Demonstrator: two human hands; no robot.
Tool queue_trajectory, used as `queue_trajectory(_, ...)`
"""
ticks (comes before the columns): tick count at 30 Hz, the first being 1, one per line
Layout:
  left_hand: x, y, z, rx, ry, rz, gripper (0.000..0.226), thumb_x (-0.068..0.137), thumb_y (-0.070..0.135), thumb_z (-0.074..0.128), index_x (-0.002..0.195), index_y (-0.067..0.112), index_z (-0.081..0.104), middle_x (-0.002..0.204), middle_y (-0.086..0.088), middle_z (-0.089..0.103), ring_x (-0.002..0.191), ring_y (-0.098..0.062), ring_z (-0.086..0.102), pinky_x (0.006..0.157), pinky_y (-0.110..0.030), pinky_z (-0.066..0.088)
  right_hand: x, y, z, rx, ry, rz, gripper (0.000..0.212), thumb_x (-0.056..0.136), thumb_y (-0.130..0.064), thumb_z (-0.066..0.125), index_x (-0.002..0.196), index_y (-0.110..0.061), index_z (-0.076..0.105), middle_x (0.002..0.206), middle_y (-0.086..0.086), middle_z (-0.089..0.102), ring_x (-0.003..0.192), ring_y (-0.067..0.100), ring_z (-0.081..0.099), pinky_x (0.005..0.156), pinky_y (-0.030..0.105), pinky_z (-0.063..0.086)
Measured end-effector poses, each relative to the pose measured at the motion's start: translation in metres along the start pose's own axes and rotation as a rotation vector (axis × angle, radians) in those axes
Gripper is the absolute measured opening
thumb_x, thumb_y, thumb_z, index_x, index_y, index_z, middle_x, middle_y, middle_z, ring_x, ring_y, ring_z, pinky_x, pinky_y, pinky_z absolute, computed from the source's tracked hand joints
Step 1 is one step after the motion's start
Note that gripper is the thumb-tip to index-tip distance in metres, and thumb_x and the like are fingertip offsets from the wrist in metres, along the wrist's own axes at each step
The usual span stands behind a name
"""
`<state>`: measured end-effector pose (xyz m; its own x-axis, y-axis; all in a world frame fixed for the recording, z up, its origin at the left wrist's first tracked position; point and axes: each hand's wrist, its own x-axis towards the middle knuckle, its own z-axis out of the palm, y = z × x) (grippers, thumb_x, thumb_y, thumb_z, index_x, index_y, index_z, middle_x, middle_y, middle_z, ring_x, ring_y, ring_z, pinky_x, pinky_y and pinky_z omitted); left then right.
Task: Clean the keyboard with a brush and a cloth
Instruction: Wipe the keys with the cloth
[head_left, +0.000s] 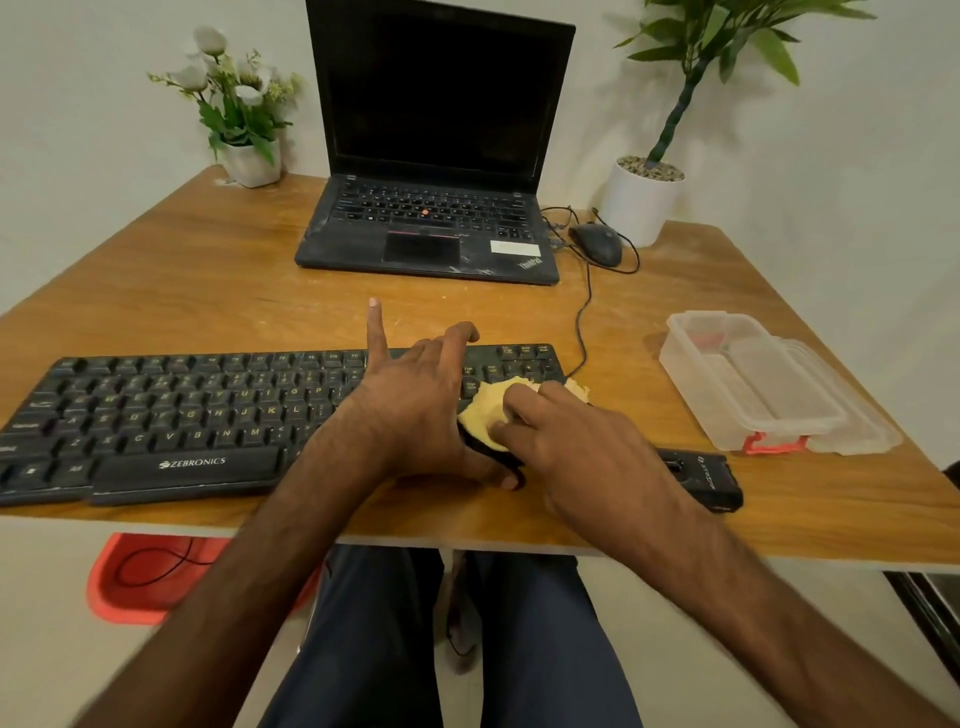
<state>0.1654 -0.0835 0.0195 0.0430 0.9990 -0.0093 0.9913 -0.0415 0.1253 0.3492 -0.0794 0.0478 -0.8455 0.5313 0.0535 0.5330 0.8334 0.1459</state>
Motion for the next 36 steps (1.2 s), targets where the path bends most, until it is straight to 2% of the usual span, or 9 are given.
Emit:
queue_trajectory(4,0.000,0.001,0.000,0.013,-0.009,0.003,0.144,0.045,0.100,0.049,0.150,0.017,-0.002,0.154,-0.005,0.043,0.146,-0.019,0.035,0.108,-0.068,-0.027,-0.017,0.008,-0.003,0.001,-0.018,-0.051,0.034,0.077,-0.017,0.073,0.110,-0.026,0.071,0.103,-0.002,0.056,0.091,0.016,0.054,0.048,0.022,0.026)
queue_trajectory(7,-0.002,0.003,-0.004,0.001,-0.038,-0.011,0.143,0.049,0.098,0.055,0.152,0.018,-0.005,0.158,-0.005,0.038,0.149,-0.020,0.029,0.108,-0.067,-0.028,-0.009,0.030,-0.018,0.064,0.003,-0.044,0.032,0.088,-0.019,0.063,0.117,-0.032,0.068,0.112,-0.002,0.054,0.098,0.017,0.054,0.056,0.023,0.036)
queue_trajectory(11,-0.002,0.003,-0.005,-0.007,-0.042,-0.013,0.142,0.050,0.098,0.055,0.151,0.020,-0.006,0.161,-0.005,0.034,0.151,-0.020,0.026,0.107,-0.066,-0.029,0.025,0.042,-0.025,0.026,0.276,0.154,0.036,0.091,-0.025,0.064,0.126,-0.031,0.063,0.115,0.000,0.050,0.101,0.016,0.048,0.068,0.028,0.040)
queue_trajectory(16,-0.001,0.002,-0.002,-0.004,-0.020,0.004,0.142,0.048,0.098,0.055,0.150,0.018,-0.003,0.159,-0.004,0.037,0.150,-0.018,0.029,0.106,-0.068,-0.028,0.035,0.000,-0.011,-0.068,0.001,0.069,0.040,0.091,-0.027,0.063,0.130,-0.019,0.057,0.129,0.003,0.037,0.115,0.019,0.039,0.065,0.030,0.039)
queue_trajectory(22,0.001,0.002,-0.003,0.003,-0.035,-0.011,0.142,0.046,0.098,0.051,0.151,0.019,-0.002,0.151,-0.006,0.046,0.145,-0.021,0.037,0.107,-0.068,-0.027,0.004,-0.001,-0.016,-0.048,-0.100,0.003,0.038,0.099,-0.026,0.049,0.137,-0.026,0.050,0.132,-0.001,0.031,0.119,0.017,0.034,0.067,0.030,0.041)
queue_trajectory(29,-0.001,0.002,-0.003,0.019,-0.022,-0.006,0.141,0.047,0.099,0.054,0.149,0.019,-0.003,0.153,-0.006,0.044,0.146,-0.020,0.036,0.107,-0.069,-0.027,-0.010,0.002,-0.019,-0.087,-0.122,-0.114,0.042,0.101,-0.027,0.041,0.143,-0.031,0.043,0.134,-0.001,0.032,0.118,0.018,0.034,0.068,0.030,0.037)
queue_trajectory(32,-0.001,0.003,-0.003,0.008,-0.007,-0.002,0.138,0.052,0.094,0.060,0.150,0.019,-0.002,0.153,-0.004,0.044,0.146,-0.019,0.036,0.108,-0.068,-0.027,-0.014,0.021,-0.025,-0.054,-0.066,-0.236,0.037,0.092,-0.024,0.060,0.126,-0.039,0.061,0.118,-0.007,0.048,0.106,0.013,0.047,0.062,0.026,0.036)
queue_trajectory(35,-0.001,0.004,-0.006,-0.004,-0.039,-0.014,0.139,0.052,0.095,0.060,0.150,0.021,-0.004,0.155,-0.006,0.042,0.148,-0.021,0.032,0.107,-0.067,-0.028,-0.011,0.048,-0.035,0.174,-0.035,-0.112,0.032,0.093,-0.027,0.054,0.116,-0.043,0.067,0.114,-0.013,0.050,0.101,0.007,0.049,0.072,0.027,0.046)
queue_trajectory(36,-0.001,0.005,-0.007,-0.009,-0.052,-0.021,0.141,0.049,0.096,0.059,0.150,0.022,-0.005,0.156,-0.006,0.040,0.149,-0.022,0.030,0.107,-0.066,-0.028,-0.004,0.055,-0.035,0.238,0.070,-0.034,0.032,0.091,-0.027,0.051,0.116,-0.039,0.069,0.112,-0.011,0.052,0.097,0.008,0.050,0.071,0.027,0.047)
